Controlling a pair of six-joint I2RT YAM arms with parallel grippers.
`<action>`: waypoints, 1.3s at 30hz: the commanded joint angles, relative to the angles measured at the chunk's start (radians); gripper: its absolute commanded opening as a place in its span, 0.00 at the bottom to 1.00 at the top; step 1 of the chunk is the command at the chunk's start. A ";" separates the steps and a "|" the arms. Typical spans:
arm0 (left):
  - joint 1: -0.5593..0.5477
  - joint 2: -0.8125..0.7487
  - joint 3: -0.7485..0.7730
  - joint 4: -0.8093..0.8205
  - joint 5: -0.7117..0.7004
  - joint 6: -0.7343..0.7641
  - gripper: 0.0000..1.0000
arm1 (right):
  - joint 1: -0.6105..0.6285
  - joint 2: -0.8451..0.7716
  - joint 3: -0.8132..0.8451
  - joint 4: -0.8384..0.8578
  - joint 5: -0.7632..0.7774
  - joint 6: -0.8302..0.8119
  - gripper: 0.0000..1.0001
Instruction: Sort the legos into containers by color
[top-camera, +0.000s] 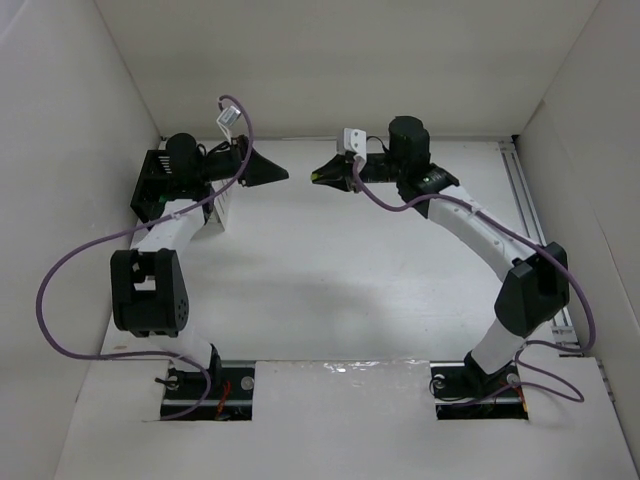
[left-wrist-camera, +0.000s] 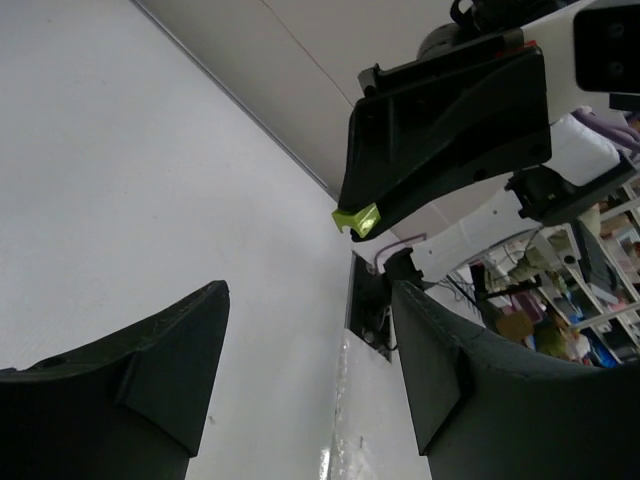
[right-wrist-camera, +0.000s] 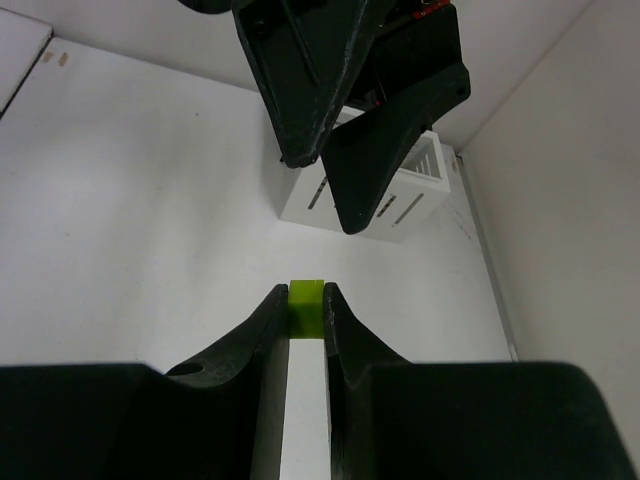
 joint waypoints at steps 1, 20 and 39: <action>-0.010 0.027 0.033 0.480 0.120 -0.331 0.62 | 0.010 -0.035 -0.008 0.101 -0.011 0.048 0.07; -0.057 0.049 0.084 0.306 0.172 -0.220 0.44 | 0.072 -0.045 -0.028 0.162 0.053 0.058 0.07; -0.068 0.067 0.113 0.297 0.172 -0.229 0.48 | 0.090 -0.035 -0.028 0.162 0.053 0.049 0.07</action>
